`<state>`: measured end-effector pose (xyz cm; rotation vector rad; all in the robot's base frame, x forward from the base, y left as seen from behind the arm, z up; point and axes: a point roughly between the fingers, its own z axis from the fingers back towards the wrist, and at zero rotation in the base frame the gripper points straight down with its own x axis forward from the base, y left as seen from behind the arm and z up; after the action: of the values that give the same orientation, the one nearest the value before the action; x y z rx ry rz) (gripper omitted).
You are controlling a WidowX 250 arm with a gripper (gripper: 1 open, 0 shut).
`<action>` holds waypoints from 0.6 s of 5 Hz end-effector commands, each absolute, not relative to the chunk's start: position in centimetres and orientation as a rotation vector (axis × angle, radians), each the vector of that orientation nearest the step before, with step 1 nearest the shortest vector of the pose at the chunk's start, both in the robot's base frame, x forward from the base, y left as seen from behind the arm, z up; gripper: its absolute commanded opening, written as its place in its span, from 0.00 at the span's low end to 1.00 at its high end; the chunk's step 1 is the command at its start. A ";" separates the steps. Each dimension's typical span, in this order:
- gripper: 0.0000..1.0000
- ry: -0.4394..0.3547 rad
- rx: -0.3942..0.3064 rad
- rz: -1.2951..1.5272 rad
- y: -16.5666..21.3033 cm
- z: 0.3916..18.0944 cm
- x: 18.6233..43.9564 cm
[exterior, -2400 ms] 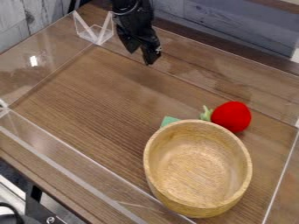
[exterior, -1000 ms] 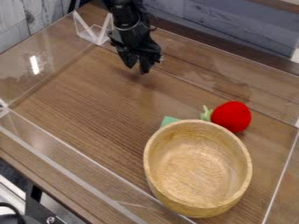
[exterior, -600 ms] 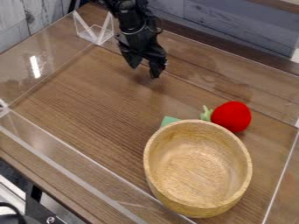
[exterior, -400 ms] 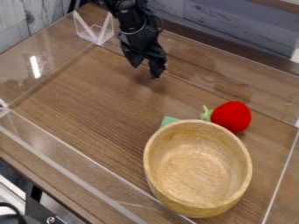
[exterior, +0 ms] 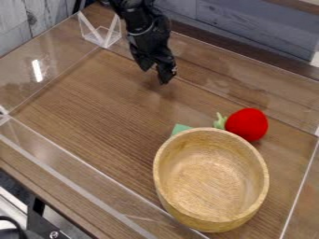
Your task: Move the red object to the right side of the table
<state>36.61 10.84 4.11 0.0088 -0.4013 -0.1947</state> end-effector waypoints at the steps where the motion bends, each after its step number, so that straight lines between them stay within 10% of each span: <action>1: 1.00 -0.467 0.040 -0.231 11.9 7.0 37.5; 3: 1.00 -0.459 0.039 -0.254 12.3 7.2 37.5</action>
<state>36.65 11.49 4.77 -0.0016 -0.3973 -0.2486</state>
